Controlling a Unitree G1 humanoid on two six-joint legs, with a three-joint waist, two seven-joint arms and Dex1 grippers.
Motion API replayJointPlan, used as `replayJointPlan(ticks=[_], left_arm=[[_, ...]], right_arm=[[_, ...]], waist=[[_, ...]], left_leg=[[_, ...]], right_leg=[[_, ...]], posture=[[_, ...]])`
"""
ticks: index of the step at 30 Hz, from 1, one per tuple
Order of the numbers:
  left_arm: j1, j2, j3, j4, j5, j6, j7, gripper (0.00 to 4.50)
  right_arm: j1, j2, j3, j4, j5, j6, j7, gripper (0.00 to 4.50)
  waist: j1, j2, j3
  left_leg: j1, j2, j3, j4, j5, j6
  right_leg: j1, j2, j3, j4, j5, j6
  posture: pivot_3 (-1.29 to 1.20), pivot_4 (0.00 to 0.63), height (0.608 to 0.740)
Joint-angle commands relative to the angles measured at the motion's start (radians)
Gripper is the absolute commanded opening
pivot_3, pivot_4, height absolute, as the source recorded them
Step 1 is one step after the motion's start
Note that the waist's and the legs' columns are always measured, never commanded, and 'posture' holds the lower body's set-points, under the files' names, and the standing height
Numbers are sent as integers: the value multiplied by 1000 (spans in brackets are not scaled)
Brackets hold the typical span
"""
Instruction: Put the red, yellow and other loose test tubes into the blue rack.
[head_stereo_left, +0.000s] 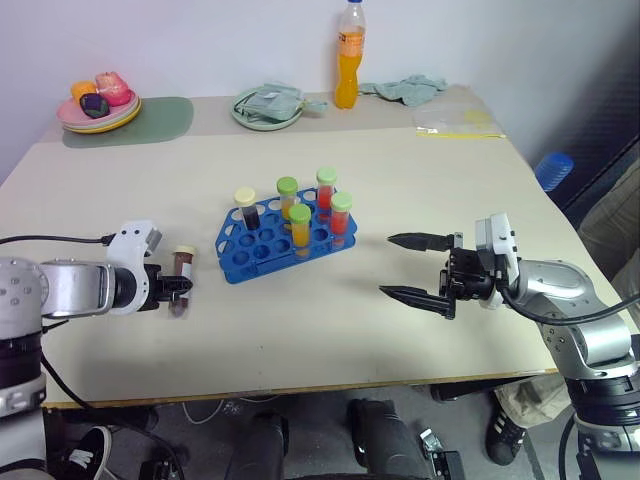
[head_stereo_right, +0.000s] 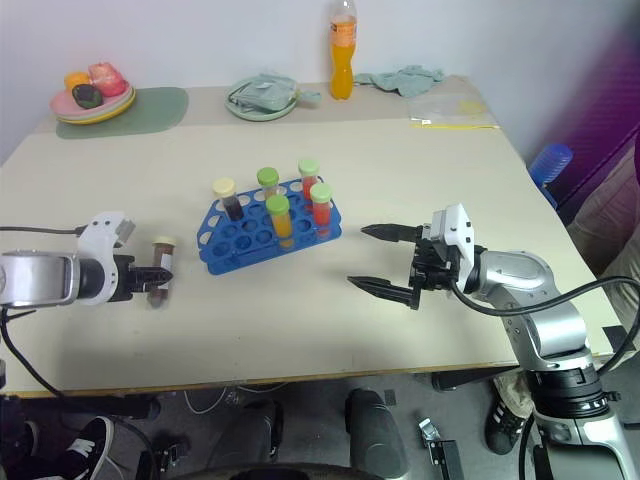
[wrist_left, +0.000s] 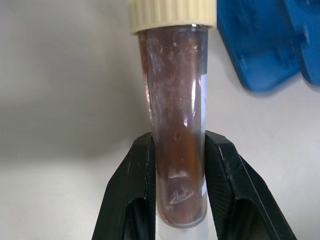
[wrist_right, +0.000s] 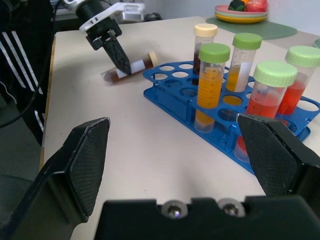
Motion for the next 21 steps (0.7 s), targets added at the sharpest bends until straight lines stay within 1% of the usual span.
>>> replayJointPlan(ticks=[1, 2, 3, 5, 6, 8, 11, 14, 18, 21], left_arm=[[123, -58, 122, -237, 133, -192, 56, 776], [141, -75, 128, -270, 165, -241, 51, 776], [167, -74, 100, -321, 264, -406, -20, 776], [210, -63, 36, -391, 413, -646, -141, 776], [219, -80, 22, -412, 453, -751, -207, 776], [226, -109, -10, -420, 517, -891, -287, 776], [211, -142, -89, -406, 634, -1082, -378, 776], [196, -183, -156, -364, 715, -1190, -428, 776], [186, -273, -311, -273, 834, -1328, -485, 776], [188, -314, -360, -209, 895, -1398, -516, 776]], right_arm=[[-5, -8, -18, -13, 13, -16, 14, 4500], [-6, -9, -18, -12, 15, -13, 17, 4500], [-5, -12, -21, -9, 22, -10, 26, 4500], [-3, -19, -30, -13, 41, 4, 42, 4500], [-1, -22, -37, -20, 57, 10, 50, 4500], [3, -26, -47, -33, 82, 26, 58, 4500], [5, -19, -61, -42, 93, 13, 53, 4500], [4, -17, -60, -41, 86, 1, 51, 4500], [13, -16, -66, -29, 70, -12, 40, 4500], [17, -18, -71, -23, 65, -19, 37, 4500]], waist=[[0, 0, 0], [2, -1, 0], [5, -1, 0], [13, -1, 0], [20, -1, 0], [31, -1, 0], [30, -1, 0], [29, -1, 0], [27, 0, 0], [27, 0, 0]], left_leg=[[0, 0, 0, 0, 0, 0], [0, 0, 0, 0, 0, -1], [0, 0, 0, 0, 1, -2], [-1, 0, 0, 0, 2, -4], [-1, 0, 0, 0, 3, -5], [-2, 0, 1, 1, 3, -5], [-2, 0, 1, 1, 2, -4], [-2, 0, 1, 1, 2, -4], [-1, 0, 1, 1, 2, -4], [-2, 0, 1, 1, 2, -4]], right_leg=[[0, 0, 0, 0, 0, 0], [0, 0, 0, -1, 0, -1], [0, 0, 0, 0, 0, -2], [0, 1, 0, -2, -1, -6], [0, 1, 0, -3, 0, -6], [1, 0, 0, -5, 0, -7], [3, 0, 0, -7, 0, -7], [2, 0, 0, -7, 0, -7], [3, 1, 0, -6, 0, -6], [2, 1, 0, -6, 1, -6]], posture=[[0, 150, 740], [0, 150, 740], [0, 150, 740], [0, 150, 740], [0, 150, 740], [0, 150, 740], [0, 150, 740], [0, 150, 740], [0, 150, 740], [0, 150, 740]])
